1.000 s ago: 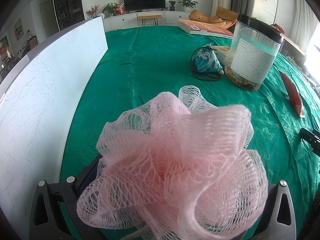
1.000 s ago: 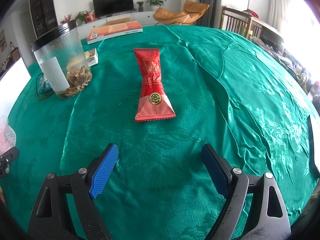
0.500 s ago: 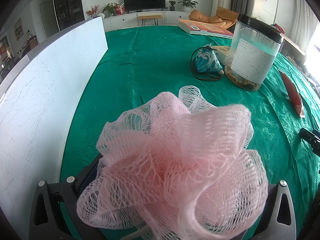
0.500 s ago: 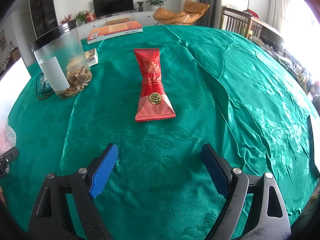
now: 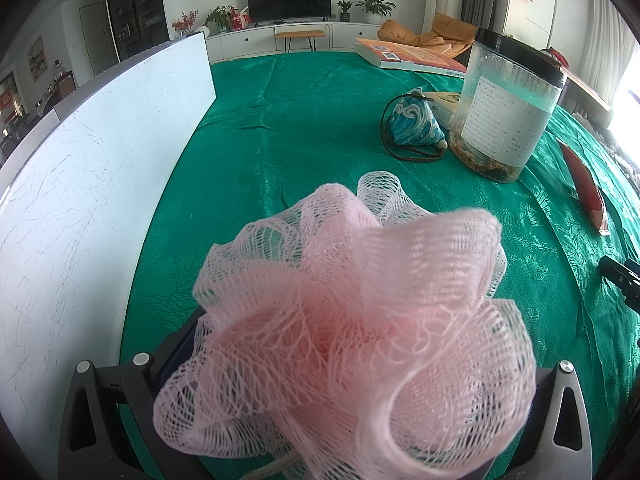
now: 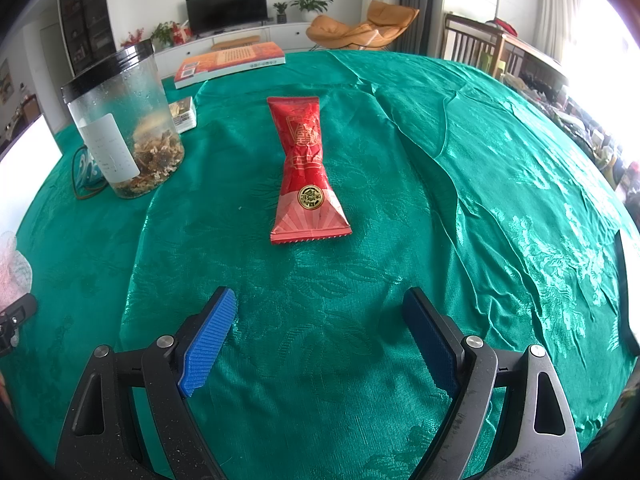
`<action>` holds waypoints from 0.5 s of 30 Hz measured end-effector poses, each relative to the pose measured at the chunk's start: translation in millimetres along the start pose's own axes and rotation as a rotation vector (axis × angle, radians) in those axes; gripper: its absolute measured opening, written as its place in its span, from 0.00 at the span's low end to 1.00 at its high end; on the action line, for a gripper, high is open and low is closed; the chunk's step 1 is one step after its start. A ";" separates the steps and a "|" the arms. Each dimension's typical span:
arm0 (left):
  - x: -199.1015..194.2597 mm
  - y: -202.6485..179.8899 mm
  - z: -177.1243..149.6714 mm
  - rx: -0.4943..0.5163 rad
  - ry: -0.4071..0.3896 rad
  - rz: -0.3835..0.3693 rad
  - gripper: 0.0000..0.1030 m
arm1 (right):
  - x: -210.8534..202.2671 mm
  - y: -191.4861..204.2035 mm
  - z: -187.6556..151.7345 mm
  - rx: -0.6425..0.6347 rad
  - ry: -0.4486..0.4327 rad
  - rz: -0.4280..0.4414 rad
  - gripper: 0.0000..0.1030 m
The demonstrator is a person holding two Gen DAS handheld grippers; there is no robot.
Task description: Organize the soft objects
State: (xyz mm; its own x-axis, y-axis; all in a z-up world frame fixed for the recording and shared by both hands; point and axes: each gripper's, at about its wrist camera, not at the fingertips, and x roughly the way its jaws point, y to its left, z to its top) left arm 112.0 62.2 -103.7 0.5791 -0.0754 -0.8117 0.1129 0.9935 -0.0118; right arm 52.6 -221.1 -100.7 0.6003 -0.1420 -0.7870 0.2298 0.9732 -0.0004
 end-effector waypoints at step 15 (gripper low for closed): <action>-0.2 -1.0 -0.1 0.001 0.005 0.004 1.00 | -0.5 0.8 -0.5 0.002 -0.001 -0.007 0.85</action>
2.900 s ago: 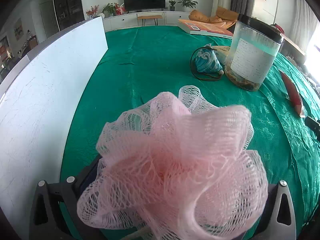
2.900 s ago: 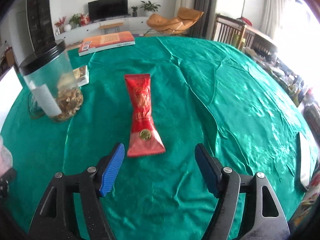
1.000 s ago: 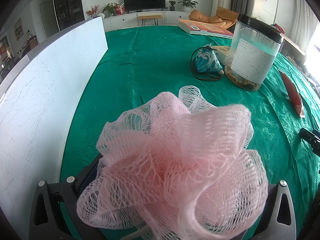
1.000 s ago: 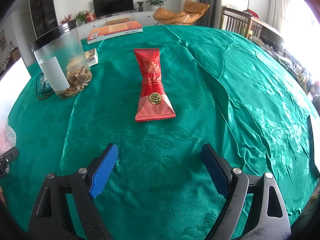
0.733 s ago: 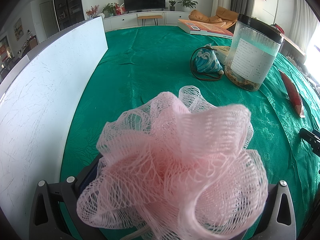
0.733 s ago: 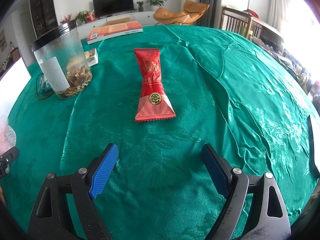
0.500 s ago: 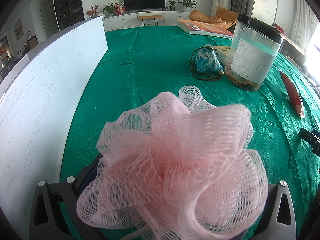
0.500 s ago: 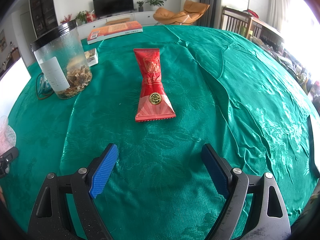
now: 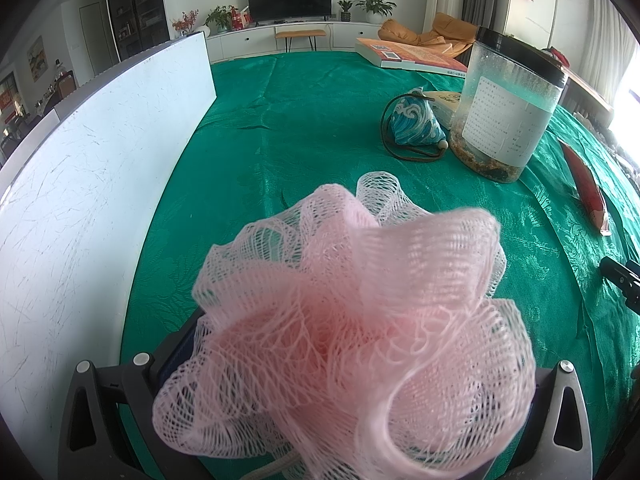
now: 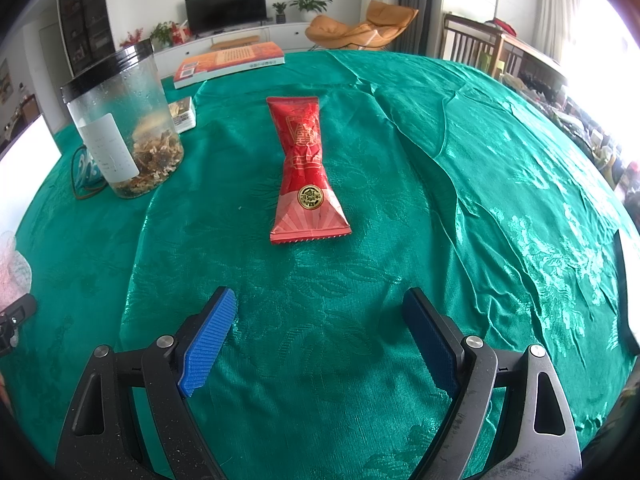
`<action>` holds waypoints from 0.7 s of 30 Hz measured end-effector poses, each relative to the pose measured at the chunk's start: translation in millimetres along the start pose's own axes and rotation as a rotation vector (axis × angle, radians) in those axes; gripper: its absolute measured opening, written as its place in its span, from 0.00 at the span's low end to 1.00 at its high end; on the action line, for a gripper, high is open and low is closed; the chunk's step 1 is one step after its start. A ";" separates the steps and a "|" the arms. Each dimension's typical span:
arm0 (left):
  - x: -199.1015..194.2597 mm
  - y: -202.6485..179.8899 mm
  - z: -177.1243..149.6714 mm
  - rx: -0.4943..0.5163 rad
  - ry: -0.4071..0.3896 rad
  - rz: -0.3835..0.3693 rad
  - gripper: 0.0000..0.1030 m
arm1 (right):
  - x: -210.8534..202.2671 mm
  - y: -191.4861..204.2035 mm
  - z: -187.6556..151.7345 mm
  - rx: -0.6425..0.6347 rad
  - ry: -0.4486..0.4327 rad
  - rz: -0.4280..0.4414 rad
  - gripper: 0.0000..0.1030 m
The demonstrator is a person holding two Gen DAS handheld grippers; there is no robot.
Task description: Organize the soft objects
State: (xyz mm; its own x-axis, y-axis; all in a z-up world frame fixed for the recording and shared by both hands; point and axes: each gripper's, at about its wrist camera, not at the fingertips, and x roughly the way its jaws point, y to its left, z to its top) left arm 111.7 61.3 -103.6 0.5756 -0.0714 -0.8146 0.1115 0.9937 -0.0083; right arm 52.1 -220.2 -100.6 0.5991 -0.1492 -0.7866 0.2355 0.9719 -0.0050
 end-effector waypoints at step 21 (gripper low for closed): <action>-16.6 -2.0 20.2 0.040 0.178 -0.141 0.29 | 46.0 -4.1 94.4 0.016 0.251 0.176 0.21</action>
State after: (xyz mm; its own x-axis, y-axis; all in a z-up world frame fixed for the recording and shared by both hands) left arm 118.3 58.7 -78.3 0.4005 -0.1897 -0.8964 0.2153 0.9704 -0.1092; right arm 151.0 -248.3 -78.5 0.4243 0.0726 -0.9026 0.1583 0.9755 0.1529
